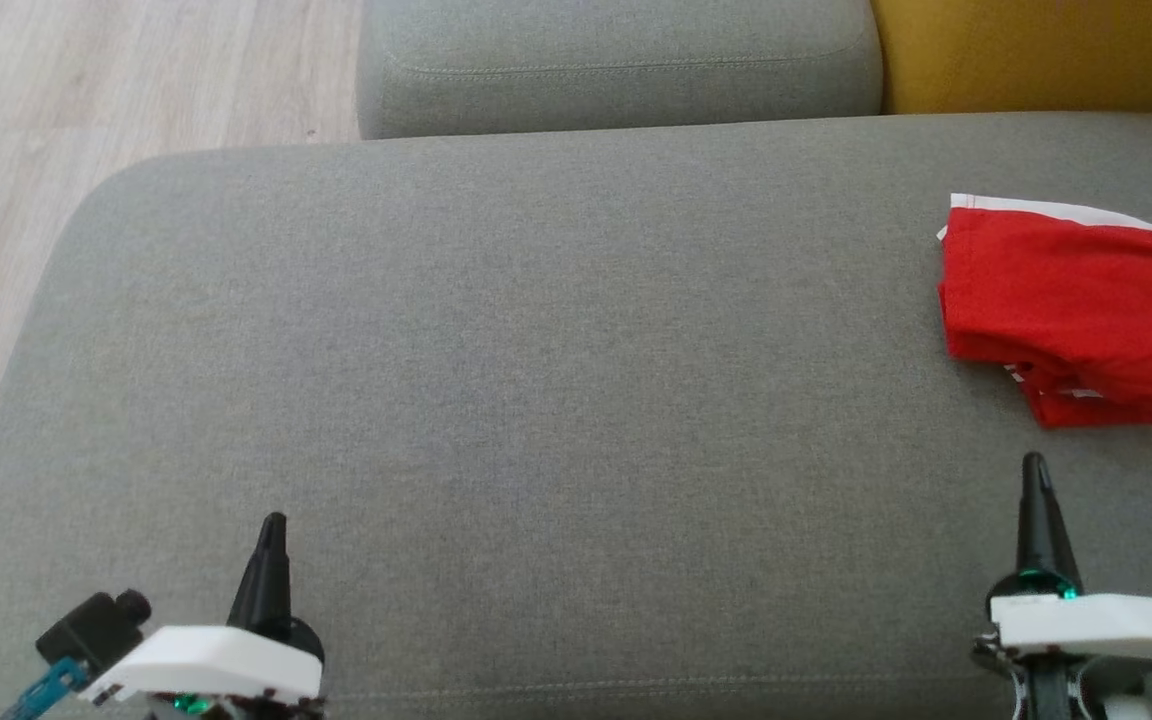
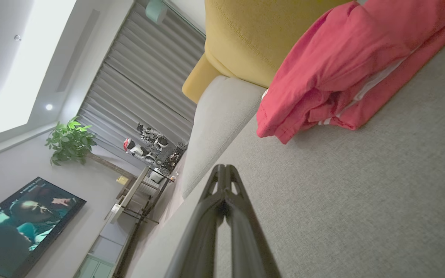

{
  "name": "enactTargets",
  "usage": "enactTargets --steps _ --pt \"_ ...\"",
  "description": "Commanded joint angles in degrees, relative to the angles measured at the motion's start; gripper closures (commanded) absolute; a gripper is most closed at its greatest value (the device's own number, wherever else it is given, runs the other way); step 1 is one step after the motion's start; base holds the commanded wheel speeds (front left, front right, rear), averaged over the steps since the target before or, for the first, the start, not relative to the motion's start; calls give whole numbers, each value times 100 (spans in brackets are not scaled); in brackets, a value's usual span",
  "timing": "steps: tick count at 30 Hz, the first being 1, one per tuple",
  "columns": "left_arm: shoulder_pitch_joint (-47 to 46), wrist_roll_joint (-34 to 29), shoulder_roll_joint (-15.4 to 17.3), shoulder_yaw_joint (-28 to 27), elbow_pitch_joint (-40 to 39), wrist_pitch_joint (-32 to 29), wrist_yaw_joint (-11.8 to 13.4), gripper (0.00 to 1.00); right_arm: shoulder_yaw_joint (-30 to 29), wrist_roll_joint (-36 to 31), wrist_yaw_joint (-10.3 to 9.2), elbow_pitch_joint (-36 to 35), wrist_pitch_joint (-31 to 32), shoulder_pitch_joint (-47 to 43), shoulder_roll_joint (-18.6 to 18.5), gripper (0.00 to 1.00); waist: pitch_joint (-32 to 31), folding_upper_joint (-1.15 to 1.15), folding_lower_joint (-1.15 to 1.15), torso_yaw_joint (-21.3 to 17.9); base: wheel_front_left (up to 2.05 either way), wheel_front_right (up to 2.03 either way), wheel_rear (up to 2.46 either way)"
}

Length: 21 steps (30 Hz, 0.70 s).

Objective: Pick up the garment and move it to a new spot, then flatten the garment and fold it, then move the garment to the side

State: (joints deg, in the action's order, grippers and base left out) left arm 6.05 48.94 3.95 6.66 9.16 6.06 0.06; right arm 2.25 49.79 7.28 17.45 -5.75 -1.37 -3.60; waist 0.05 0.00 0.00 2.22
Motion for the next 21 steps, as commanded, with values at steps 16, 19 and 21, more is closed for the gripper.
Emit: enactTargets --steps 16,19,21 --pt "-551 1291 96 -378 7 -286 -229 100 -123 1273 14 -260 277 409 -109 100 4 0 0 -60 0 0 0" --pt "-579 1436 96 -407 27 -319 -252 100 -144 1414 14 -264 309 424 -110 100 4 0 0 -67 0 0 0" --pt "-608 1578 95 -436 48 -351 -275 100 -166 1553 14 -269 341 438 -110 100 4 0 0 -74 0 0 0"
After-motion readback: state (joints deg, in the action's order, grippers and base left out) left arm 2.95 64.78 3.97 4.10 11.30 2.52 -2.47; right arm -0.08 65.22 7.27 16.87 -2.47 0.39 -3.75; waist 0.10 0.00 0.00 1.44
